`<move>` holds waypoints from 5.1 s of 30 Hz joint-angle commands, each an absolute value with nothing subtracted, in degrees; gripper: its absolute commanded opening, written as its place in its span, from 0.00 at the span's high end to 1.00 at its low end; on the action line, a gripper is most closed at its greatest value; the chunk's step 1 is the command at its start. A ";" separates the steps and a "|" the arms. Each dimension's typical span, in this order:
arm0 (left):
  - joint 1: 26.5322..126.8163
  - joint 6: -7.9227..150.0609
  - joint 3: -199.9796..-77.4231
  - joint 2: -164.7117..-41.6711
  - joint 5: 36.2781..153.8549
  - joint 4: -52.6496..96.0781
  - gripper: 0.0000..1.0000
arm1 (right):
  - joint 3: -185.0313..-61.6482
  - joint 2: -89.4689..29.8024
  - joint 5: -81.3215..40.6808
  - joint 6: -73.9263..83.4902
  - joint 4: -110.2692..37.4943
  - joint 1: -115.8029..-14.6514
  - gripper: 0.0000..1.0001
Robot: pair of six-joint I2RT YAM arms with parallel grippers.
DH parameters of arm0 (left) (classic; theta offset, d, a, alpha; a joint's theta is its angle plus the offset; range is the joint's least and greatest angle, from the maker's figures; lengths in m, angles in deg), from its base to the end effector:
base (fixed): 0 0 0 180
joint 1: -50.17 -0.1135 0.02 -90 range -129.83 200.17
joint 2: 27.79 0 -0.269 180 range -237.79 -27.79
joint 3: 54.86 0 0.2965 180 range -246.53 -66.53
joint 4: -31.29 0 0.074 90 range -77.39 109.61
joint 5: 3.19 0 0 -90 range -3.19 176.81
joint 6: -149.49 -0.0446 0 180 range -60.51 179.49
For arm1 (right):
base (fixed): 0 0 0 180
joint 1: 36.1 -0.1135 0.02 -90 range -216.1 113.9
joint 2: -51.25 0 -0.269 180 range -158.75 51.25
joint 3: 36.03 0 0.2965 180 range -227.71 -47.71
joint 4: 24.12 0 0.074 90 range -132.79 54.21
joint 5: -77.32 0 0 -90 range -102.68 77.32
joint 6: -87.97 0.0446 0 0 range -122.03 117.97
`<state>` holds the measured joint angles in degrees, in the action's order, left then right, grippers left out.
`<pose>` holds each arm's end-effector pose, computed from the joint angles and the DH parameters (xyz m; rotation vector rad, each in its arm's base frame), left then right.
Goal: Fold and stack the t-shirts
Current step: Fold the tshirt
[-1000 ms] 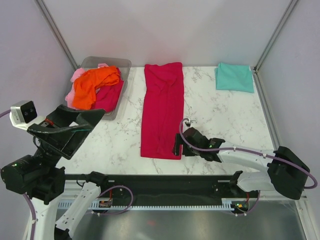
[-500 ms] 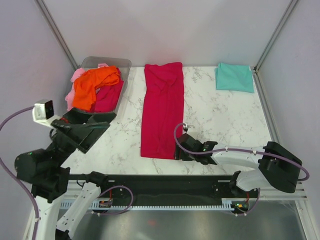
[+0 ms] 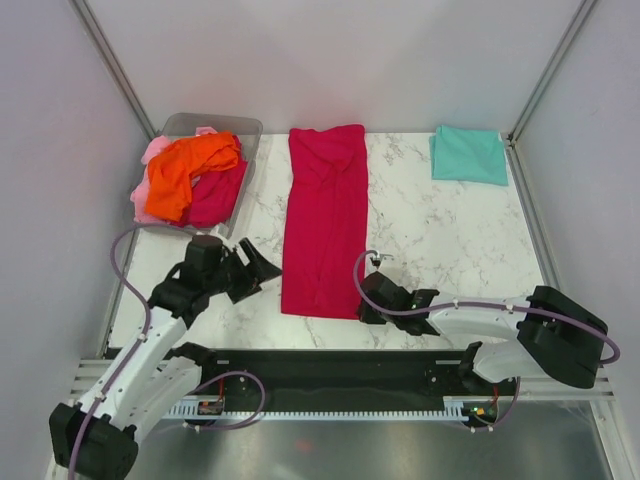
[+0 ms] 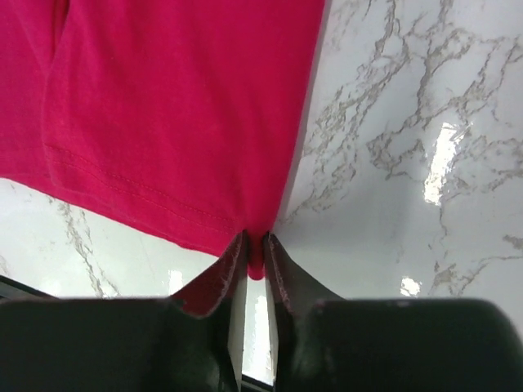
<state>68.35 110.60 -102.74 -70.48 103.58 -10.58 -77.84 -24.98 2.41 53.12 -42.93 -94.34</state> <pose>0.1966 -0.0781 0.2530 -0.5008 2.3101 -0.9587 0.1523 0.2240 0.1134 0.0431 2.5298 0.5183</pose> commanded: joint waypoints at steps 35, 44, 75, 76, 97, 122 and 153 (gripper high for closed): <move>87.09 115.12 -86.66 -91.17 88.21 3.35 0.43 | -67.57 -16.52 -0.37 54.92 -38.78 -94.46 1.00; 88.85 116.27 -85.78 -90.36 88.91 3.96 0.63 | -67.57 -16.78 0.06 55.01 -38.78 -94.46 1.00; 91.84 108.98 -107.74 -77.96 86.98 -14.40 0.98 | -91.02 -7.43 13.15 50.10 -68.13 -93.85 1.00; 91.57 107.32 -110.89 -80.76 85.50 -14.40 0.98 | -94.60 -8.94 13.07 46.87 -68.14 -91.76 1.00; 69.08 89.81 -152.92 -128.13 101.04 -15.28 0.98 | -131.62 -48.32 2.00 22.84 -60.76 -66.34 1.00; 58.08 91.75 -206.74 -167.37 114.85 -33.92 0.44 | -179.09 -82.36 -15.22 19.15 -71.47 -51.84 0.25; 62.57 96.93 -116.81 -121.56 106.05 7.56 0.43 | -102.64 -52.28 -25.78 28.55 -40.45 -59.39 0.45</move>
